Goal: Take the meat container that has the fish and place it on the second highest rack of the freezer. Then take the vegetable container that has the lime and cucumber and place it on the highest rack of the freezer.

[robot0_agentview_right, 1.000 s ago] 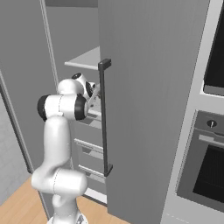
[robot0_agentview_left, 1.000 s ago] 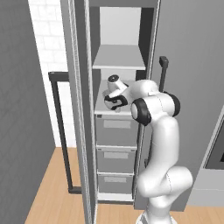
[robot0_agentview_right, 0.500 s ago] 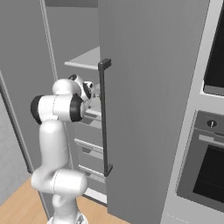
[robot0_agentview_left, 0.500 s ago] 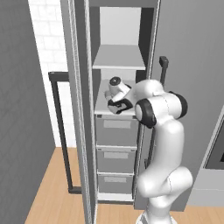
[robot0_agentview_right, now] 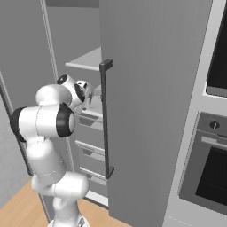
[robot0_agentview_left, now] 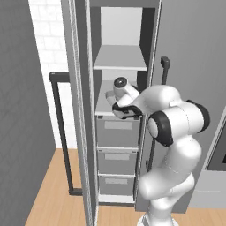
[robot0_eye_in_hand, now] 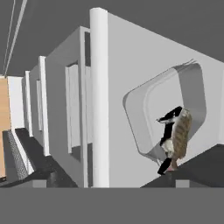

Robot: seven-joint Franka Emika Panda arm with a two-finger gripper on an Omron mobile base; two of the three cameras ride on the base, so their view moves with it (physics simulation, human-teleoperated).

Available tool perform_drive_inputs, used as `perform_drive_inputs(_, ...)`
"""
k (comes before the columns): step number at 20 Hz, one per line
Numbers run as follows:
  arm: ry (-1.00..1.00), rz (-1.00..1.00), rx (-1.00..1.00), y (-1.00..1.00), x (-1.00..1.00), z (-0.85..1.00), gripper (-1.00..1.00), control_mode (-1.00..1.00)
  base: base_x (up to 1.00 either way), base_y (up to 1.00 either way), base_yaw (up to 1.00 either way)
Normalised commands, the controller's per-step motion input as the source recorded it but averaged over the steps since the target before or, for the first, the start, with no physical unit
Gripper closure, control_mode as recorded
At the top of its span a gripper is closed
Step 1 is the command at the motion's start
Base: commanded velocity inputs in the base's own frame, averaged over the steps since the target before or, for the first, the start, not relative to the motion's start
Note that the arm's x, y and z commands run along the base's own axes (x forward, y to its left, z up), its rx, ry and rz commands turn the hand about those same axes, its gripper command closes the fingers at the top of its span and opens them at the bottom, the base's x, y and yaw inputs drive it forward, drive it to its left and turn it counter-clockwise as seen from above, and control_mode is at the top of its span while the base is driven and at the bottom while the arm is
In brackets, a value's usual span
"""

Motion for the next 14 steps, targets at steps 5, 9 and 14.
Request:
perform_drive_inputs(5,0.0,0.0,0.0,0.0,-0.99,0.81,-1.0,-1.0,0.0,0.0,0.0)
perform_drive_inputs(9,0.0,0.0,0.0,0.0,-1.0,0.48,-1.0,-1.0,0.0,0.0,0.0)
perform_drive_inputs(14,0.0,0.0,0.02,0.0,-1.0,0.17,-1.0,-1.0,0.0,0.0,0.0)
